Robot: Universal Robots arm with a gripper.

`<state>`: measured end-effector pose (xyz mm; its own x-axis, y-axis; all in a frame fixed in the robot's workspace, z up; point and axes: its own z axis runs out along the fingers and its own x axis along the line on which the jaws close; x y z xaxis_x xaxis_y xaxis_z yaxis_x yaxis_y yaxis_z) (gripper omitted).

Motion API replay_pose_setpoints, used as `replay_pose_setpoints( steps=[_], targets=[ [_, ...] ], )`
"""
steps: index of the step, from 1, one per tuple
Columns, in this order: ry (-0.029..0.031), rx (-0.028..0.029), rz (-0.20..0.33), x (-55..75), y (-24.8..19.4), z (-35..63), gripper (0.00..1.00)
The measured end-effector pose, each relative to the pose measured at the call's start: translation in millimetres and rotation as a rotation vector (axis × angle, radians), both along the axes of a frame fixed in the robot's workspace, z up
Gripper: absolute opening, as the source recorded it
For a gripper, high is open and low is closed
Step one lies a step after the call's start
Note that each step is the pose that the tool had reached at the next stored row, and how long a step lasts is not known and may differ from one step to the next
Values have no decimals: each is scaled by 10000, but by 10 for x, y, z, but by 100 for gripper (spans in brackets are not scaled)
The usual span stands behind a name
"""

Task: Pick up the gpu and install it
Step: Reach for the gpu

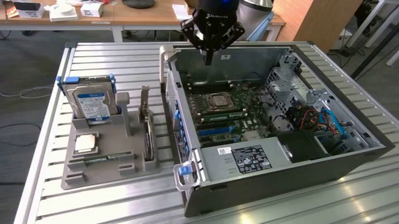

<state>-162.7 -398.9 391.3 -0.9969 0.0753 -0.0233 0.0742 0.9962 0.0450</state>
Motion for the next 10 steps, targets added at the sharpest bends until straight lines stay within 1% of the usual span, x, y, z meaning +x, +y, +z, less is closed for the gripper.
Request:
replay_pose_setpoints(
  steps=[6,10],
  targets=[
    [0,-1,0,-168,0,-8,11],
    [0,-5,1,-311,0,-17,11]
  ],
)
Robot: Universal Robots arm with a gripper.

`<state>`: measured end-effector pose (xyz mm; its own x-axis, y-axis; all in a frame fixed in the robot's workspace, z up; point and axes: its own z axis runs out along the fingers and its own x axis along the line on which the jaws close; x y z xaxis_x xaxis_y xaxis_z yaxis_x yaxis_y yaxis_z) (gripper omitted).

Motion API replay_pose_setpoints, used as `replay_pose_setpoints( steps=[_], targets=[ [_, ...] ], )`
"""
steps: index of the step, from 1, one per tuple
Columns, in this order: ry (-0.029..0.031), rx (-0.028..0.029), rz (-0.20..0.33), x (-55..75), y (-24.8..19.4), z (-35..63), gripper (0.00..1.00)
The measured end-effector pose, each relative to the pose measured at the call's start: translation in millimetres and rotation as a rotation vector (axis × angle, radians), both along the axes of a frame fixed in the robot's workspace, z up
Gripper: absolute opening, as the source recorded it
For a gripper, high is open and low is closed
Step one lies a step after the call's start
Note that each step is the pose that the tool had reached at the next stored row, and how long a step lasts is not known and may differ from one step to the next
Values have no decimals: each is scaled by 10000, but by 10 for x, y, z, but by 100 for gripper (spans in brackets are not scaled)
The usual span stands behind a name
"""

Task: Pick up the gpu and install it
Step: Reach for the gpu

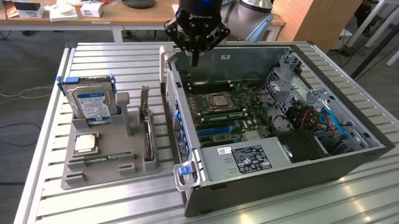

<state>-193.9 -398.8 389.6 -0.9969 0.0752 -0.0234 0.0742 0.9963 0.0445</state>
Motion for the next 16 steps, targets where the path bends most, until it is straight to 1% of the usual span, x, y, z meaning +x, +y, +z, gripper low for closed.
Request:
replay_pose_setpoints(
  steps=[7,16],
  targets=[
    [1,-1,-1,-274,0,-19,11],
    [1,-3,1,-577,5,-48,11]
  ],
)
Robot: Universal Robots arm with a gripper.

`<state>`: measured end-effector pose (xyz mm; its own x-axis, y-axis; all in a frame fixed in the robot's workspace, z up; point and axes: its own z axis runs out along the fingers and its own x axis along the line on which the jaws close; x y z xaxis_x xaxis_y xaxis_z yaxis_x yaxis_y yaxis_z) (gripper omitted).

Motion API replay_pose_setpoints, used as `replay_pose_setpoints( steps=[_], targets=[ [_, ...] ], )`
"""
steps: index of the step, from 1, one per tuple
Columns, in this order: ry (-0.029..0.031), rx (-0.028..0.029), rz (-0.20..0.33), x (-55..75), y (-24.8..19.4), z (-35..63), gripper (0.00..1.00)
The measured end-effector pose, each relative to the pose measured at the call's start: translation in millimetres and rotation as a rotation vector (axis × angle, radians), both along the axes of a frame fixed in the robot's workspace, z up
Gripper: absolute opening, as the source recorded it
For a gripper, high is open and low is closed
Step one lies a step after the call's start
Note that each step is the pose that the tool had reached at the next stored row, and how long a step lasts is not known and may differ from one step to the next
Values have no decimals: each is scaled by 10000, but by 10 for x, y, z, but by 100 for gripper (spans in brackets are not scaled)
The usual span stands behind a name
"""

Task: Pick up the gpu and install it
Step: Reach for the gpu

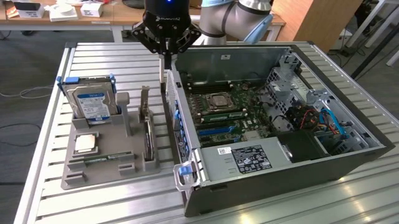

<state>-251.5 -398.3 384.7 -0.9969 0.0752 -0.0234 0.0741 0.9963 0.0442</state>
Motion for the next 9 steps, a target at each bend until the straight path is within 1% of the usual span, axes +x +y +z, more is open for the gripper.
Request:
replay_pose_setpoints(
  steps=[9],
  targets=[
    [2,-6,-2,-274,1,-18,11]
  ],
)
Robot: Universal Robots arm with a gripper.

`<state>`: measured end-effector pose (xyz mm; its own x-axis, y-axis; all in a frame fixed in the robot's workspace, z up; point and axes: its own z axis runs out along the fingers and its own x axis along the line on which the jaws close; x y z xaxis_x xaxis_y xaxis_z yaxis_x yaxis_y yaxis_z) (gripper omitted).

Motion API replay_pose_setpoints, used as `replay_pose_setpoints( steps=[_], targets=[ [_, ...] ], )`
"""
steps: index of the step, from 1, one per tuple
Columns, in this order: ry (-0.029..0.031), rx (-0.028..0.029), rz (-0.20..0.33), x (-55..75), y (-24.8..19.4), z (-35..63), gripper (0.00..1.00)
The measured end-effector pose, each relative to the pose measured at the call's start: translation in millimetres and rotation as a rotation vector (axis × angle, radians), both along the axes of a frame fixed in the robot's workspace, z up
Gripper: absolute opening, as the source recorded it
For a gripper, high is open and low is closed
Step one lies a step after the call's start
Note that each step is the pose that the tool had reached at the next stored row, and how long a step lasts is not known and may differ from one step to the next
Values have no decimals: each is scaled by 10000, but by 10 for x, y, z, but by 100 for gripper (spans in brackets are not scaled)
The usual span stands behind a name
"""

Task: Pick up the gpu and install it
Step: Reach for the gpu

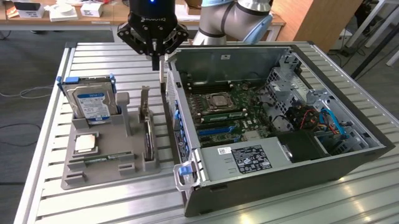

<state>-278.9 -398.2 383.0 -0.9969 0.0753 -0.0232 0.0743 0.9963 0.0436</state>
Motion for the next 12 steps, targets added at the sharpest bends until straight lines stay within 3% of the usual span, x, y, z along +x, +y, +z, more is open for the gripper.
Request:
replay_pose_setpoints(
  steps=[7,12],
  targets=[
    [8,-3,1,-155,0,-14,11],
    [11,-4,1,-182,-4,-15,11]
  ],
)
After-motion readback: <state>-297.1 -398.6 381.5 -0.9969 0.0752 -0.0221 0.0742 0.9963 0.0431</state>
